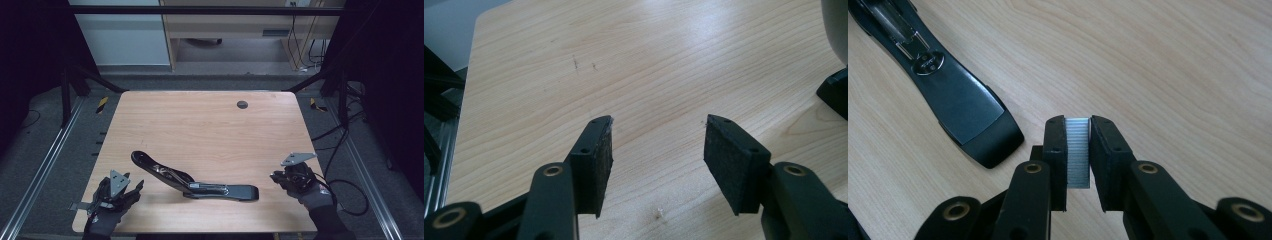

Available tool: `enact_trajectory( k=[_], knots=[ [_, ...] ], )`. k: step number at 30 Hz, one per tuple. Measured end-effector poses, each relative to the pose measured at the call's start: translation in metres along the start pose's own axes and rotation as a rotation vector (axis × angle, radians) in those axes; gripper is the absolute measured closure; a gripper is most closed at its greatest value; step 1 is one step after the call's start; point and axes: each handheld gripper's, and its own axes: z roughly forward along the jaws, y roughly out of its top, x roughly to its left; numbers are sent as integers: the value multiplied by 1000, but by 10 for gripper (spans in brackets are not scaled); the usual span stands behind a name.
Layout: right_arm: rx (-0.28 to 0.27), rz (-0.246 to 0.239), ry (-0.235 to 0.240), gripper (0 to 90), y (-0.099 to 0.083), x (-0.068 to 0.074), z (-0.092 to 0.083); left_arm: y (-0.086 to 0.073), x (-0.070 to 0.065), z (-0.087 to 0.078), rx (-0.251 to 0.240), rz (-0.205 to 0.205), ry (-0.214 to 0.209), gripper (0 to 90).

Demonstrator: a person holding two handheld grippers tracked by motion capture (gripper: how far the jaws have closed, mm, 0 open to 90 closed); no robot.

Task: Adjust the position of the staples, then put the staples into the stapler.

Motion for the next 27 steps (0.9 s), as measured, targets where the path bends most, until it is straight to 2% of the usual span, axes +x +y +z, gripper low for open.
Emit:
enact_trajectory(
  k=[9, 14, 17, 19, 21, 26, 27],
  knots=[
    [-10, -52, 5, 782, 19, -1, -9, 1, -1, 0, 0, 7, 2, 447],
    [-39, -79, 21, 782, 30, 1, -16, 0, 0, 1, 2, 2, -5, 448],
    [-78, -97, 34, 781, 37, 4, -18, 0, 0, 2, 7, 1, -2, 448],
    [-80, -101, 37, 782, 38, 4, -18, 0, -1, 1, 4, 4, 0, 447],
    [-80, -128, 55, 782, 43, 8, -14, 1, -1, 1, 6, 5, 6, 447],
    [-85, -158, 89, 782, 51, 14, -10, 0, 0, 3, 15, 4, 5, 447],
    [-86, -182, 106, 782, 56, 17, -8, 0, -1, 3, 12, 3, 4, 447]
  ],
)
